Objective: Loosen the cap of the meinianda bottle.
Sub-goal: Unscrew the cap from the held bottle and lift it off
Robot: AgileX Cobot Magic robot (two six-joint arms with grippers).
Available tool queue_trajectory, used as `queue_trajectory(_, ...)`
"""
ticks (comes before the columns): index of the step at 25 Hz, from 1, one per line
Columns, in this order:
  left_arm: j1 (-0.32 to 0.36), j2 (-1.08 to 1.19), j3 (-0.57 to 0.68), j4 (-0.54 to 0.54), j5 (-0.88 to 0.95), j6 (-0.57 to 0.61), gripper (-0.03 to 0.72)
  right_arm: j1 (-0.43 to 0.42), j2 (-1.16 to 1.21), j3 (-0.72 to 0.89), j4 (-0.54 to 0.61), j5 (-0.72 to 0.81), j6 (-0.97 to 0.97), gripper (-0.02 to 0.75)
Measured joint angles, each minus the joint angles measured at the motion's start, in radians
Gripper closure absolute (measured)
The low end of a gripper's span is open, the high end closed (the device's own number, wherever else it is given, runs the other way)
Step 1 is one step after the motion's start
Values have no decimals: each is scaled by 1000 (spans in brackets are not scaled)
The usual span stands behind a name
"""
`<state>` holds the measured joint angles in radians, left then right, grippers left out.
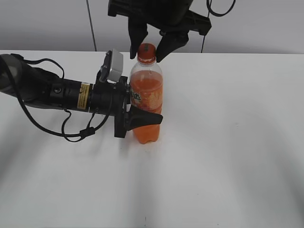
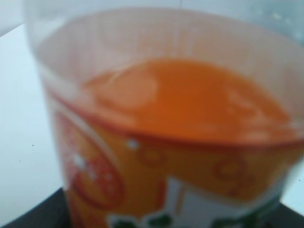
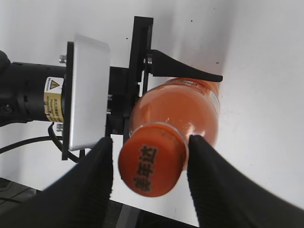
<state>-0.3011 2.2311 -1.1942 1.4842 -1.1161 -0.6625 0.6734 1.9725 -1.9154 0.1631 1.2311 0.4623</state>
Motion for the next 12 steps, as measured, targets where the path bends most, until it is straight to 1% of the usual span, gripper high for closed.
queue_trajectory(5,1,0,0,1,0,0,270,0,0,0,1,0,0,363)
queue_trajectory(9,1,0,0,1,0,0,270,0,0,0,-1,2,-1,396)
queue_trajectory(12,1,0,0,1,0,0,270,0,0,0,-3,3,-6,403)
